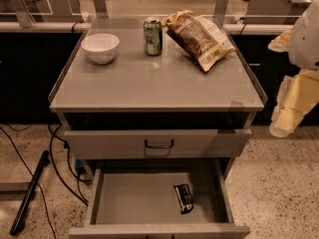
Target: Pick rxbar chocolate from middle drawer and place on counter
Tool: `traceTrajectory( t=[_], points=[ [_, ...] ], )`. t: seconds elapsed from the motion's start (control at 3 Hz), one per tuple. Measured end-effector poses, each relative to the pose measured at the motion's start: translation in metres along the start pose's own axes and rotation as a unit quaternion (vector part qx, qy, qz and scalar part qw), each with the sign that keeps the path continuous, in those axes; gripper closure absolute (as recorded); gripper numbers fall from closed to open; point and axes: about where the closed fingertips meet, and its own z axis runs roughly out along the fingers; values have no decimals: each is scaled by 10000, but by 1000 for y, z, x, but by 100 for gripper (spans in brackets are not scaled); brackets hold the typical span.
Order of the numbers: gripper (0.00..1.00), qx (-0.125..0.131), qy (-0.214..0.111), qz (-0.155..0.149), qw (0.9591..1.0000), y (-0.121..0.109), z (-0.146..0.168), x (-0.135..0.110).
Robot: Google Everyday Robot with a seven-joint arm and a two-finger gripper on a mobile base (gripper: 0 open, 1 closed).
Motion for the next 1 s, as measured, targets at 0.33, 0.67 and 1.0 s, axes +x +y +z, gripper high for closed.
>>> traceTrajectory(
  t=[0.33, 0.67, 1.0],
  points=[
    [0, 0, 0, 0, 10000, 0, 0, 0],
    [22, 1, -1, 0, 10000, 0, 0, 0],
    [45, 51, -66, 48, 10000, 2, 4, 1]
  ],
)
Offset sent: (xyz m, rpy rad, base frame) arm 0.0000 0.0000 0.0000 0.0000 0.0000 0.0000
